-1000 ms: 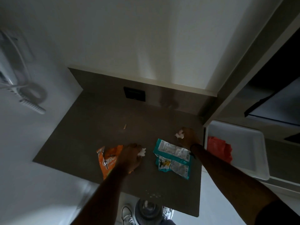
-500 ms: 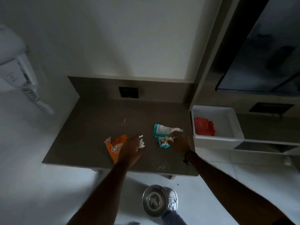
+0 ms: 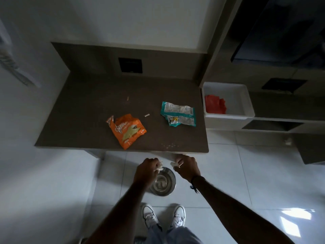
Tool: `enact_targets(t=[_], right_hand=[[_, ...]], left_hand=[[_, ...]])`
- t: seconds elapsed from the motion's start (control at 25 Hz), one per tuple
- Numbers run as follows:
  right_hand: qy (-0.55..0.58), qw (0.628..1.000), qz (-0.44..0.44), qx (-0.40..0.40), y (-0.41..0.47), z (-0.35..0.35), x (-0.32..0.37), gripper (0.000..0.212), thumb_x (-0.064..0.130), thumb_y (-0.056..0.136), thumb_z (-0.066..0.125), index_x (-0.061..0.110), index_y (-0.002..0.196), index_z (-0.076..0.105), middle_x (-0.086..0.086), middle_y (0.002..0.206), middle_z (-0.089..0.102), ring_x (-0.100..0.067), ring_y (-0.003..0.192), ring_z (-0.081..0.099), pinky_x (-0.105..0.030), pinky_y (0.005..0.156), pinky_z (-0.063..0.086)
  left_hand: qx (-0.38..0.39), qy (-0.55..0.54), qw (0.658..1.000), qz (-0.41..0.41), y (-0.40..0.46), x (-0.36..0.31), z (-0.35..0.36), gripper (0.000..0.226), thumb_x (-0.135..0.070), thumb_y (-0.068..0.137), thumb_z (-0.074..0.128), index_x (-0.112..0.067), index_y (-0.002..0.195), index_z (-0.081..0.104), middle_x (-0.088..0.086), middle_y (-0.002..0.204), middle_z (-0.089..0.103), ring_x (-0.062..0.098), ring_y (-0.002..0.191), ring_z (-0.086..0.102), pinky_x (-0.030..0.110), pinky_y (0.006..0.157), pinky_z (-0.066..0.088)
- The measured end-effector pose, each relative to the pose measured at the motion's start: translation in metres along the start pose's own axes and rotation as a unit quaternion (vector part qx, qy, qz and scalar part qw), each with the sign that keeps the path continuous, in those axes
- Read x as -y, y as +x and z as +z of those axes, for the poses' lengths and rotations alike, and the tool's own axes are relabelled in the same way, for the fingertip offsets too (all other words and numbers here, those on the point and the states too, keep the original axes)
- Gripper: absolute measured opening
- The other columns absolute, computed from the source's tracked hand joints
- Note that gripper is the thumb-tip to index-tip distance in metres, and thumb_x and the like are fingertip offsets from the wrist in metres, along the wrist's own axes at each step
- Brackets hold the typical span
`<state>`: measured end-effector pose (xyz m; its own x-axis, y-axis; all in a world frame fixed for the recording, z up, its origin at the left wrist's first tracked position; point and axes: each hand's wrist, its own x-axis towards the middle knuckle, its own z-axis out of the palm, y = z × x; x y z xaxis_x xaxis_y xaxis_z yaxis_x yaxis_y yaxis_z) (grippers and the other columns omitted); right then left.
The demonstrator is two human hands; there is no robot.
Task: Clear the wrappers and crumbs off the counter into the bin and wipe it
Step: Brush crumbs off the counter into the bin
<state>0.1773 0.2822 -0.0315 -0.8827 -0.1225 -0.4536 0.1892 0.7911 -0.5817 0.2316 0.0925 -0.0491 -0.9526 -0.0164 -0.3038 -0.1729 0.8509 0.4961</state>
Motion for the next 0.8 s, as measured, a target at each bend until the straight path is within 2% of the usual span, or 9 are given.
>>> enact_targets(t=[0.12, 0.24, 0.36, 0.52, 0.64, 0.72, 0.8], right_hand=[[0.011, 0.999, 0.045, 0.021, 0.003, 0.022, -0.02, 0.026, 0.024, 0.073, 0.077, 0.021, 0.099, 0.074, -0.002, 0.094, 0.079, -0.018, 0.088, 0.073, -0.024, 0.079, 0.054], [0.014, 0.997, 0.07, 0.039, 0.006, 0.036, -0.028, 0.039, 0.027, 0.073, 0.076, 0.023, 0.111, 0.069, -0.002, 0.097, 0.077, -0.021, 0.095, 0.069, -0.025, 0.082, 0.048], [0.007, 0.997, 0.061, 0.035, 0.002, 0.033, -0.026, 0.035, 0.023, 0.077, 0.072, 0.023, 0.112, 0.068, -0.002, 0.097, 0.077, -0.024, 0.098, 0.069, -0.026, 0.083, 0.046], [-0.02, 1.0, 0.008, 0.017, 0.001, 0.003, -0.005, 0.017, 0.022, 0.079, 0.068, 0.02, 0.095, 0.073, -0.001, 0.092, 0.078, -0.022, 0.091, 0.07, -0.022, 0.077, 0.045], [-0.068, 0.993, -0.09, -0.02, 0.009, -0.022, 0.023, 0.01, 0.015, 0.08, 0.061, 0.011, 0.078, 0.07, -0.005, 0.081, 0.075, -0.027, 0.08, 0.069, -0.025, 0.065, 0.045], [-0.065, 0.988, -0.133, -0.051, 0.019, -0.038, 0.044, 0.009, 0.015, 0.081, 0.061, 0.011, 0.076, 0.068, -0.006, 0.078, 0.073, -0.026, 0.075, 0.068, -0.029, 0.066, 0.05], [-0.021, 0.987, -0.136, -0.089, 0.03, -0.052, 0.061, 0.01, 0.017, 0.081, 0.061, 0.011, 0.08, 0.069, -0.006, 0.078, 0.072, -0.024, 0.072, 0.066, -0.031, 0.066, 0.051]], left_hand=[[0.017, 0.004, 1.0, -0.016, 0.002, 0.002, 0.027, 0.025, -0.03, 0.085, 0.068, -0.026, 0.109, 0.062, -0.005, 0.111, 0.071, 0.02, 0.111, 0.061, 0.036, 0.086, 0.054], [0.019, 0.024, 0.999, -0.032, 0.002, 0.004, 0.041, 0.034, -0.029, 0.087, 0.068, -0.02, 0.119, 0.06, 0.001, 0.118, 0.068, 0.025, 0.115, 0.058, 0.04, 0.091, 0.054], [-0.003, 0.014, 0.998, -0.057, -0.004, 0.004, 0.034, 0.029, -0.023, 0.089, 0.066, -0.015, 0.117, 0.062, 0.005, 0.117, 0.068, 0.028, 0.115, 0.059, 0.041, 0.089, 0.054], [-0.042, 0.004, 0.996, -0.082, -0.012, 0.001, 0.001, 0.021, -0.021, 0.091, 0.063, -0.013, 0.111, 0.064, 0.006, 0.115, 0.07, 0.027, 0.112, 0.061, 0.041, 0.087, 0.055], [-0.099, -0.014, 0.99, -0.098, -0.008, -0.005, -0.034, 0.012, -0.021, 0.091, 0.062, -0.012, 0.099, 0.066, 0.008, 0.105, 0.072, 0.029, 0.105, 0.064, 0.04, 0.082, 0.054], [-0.151, -0.037, 0.981, -0.118, -0.002, -0.007, -0.056, 0.01, -0.022, 0.091, 0.061, -0.013, 0.09, 0.065, 0.01, 0.097, 0.071, 0.031, 0.097, 0.066, 0.039, 0.077, 0.053], [-0.196, -0.08, 0.966, -0.152, 0.01, -0.005, -0.075, 0.014, -0.023, 0.093, 0.061, -0.01, 0.096, 0.065, 0.014, 0.104, 0.069, 0.034, 0.101, 0.065, 0.041, 0.08, 0.052]])
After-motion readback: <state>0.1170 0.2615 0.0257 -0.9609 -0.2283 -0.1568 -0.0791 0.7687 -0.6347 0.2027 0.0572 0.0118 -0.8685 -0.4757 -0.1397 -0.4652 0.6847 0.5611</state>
